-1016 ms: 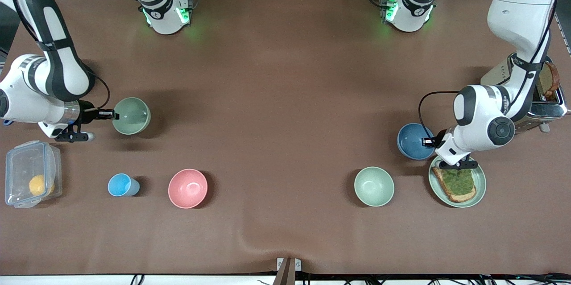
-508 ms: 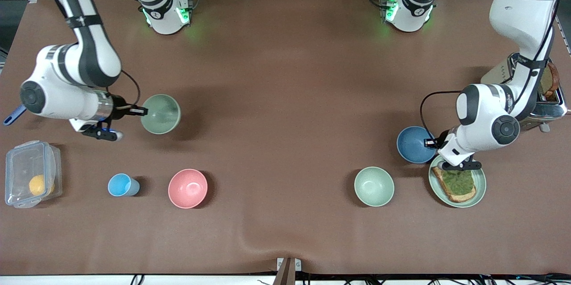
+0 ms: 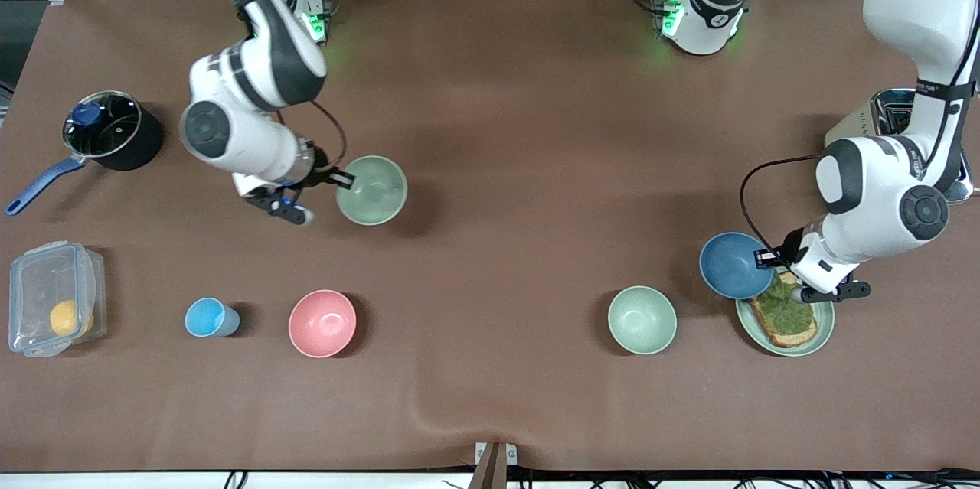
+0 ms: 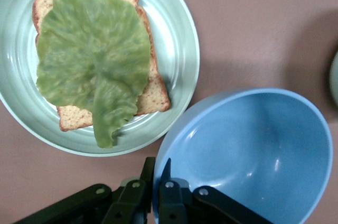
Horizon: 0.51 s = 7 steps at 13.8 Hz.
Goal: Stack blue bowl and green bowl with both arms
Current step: 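Slide the green bowl with the right gripper while the left gripper carries the blue bowl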
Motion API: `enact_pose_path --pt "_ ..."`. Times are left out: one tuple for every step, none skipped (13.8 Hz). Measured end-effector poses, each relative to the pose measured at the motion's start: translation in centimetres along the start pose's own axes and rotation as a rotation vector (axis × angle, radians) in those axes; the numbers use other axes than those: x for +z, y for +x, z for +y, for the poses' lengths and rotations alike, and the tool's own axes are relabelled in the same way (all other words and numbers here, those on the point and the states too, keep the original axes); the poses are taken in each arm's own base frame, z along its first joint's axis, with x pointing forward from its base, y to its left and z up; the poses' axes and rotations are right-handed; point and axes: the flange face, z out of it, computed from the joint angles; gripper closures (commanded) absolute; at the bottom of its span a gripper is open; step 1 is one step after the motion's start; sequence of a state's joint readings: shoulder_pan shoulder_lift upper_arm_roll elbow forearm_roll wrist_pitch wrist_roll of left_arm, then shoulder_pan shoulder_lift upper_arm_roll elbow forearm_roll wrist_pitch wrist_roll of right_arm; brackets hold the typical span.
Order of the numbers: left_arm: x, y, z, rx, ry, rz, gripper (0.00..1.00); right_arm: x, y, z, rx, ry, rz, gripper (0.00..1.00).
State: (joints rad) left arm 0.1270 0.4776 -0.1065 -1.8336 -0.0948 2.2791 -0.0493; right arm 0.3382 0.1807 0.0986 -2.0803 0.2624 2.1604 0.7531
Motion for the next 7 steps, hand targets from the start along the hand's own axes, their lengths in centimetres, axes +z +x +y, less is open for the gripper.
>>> enact_pose_path --pt "-0.7 0.2 -0.1 -0.030 -0.027 0.005 1.00 1.0 -1.8 -1.9 0.040 0.023 0.021 1.00" --pt "-1.5 0.4 -0.4 -0.060 -0.057 0.011 1.00 2.2 -3.4 -3.6 0.074 0.045 0.037 1.00" --pt "-2.3 0.4 -0.5 -0.084 -0.084 0.015 1.00 3.4 -4.9 -5.1 0.103 0.065 0.047 1.00" --pt "-3.2 0.4 -0.4 -0.104 -0.108 0.015 1.00 4.6 -6.2 -6.3 0.130 0.080 0.056 1.00" --pt "-4.0 0.2 -0.1 -0.123 -0.127 0.006 1.00 5.7 -7.3 -7.2 0.151 0.092 0.065 1.00" --pt "-4.7 -0.1 0.8 -0.140 -0.141 -0.007 1.00 6.9 -8.6 -8.1 0.162 0.101 0.072 1.00" --pt "-5.3 -0.4 2.2 -0.150 -0.152 -0.016 1.00 8.2 -10.2 -9.0 0.163 0.115 0.082 1.00"
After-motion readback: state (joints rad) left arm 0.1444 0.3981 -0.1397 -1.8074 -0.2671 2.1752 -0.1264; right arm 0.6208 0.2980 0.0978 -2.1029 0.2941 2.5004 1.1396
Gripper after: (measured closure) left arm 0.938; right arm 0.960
